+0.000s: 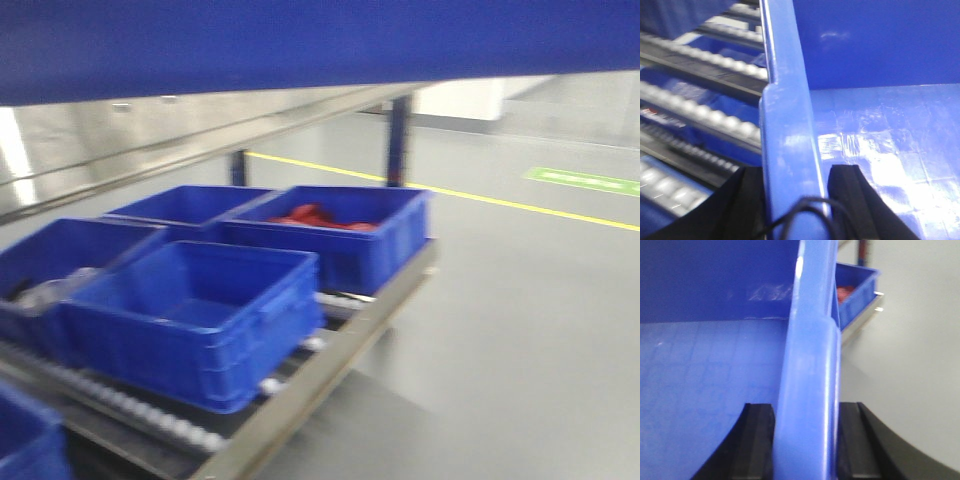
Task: Move blue bin to conveyor side
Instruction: 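Hold the blue bin in both grippers while driving away from the rack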
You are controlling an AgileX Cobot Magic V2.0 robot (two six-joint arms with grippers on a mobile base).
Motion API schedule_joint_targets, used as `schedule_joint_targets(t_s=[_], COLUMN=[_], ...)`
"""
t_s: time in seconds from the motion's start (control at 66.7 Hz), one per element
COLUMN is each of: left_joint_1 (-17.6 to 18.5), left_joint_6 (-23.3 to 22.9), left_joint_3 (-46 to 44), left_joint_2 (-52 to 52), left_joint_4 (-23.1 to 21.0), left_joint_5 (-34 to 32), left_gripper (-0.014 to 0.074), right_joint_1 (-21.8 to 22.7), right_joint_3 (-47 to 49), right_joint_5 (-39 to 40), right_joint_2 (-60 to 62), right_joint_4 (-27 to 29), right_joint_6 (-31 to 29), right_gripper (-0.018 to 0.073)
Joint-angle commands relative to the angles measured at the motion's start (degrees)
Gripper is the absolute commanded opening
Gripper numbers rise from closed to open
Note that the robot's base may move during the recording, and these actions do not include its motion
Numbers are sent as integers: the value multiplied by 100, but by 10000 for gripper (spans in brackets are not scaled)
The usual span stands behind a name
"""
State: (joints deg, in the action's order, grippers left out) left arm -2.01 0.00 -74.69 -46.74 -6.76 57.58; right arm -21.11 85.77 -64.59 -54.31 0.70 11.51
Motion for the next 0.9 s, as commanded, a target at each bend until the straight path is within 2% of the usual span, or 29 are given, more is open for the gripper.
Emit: schedule_joint_targets(t_s=[0.0, 0.885], left_joint_1=[3, 3], left_joint_6=[104, 104], left_joint_3=[-71, -71], left_joint_2=[120, 120], left_joint_4=[218, 218], left_joint_5=[-638, -638], left_gripper=[-17, -17], right_joint_1=[40, 40], right_joint_3=[91, 91], right_joint_5=[631, 631], right_joint_2=[125, 125], right_joint_4=[-536, -536], right_joint_6=[-150, -150], right_gripper=[-76, -76])
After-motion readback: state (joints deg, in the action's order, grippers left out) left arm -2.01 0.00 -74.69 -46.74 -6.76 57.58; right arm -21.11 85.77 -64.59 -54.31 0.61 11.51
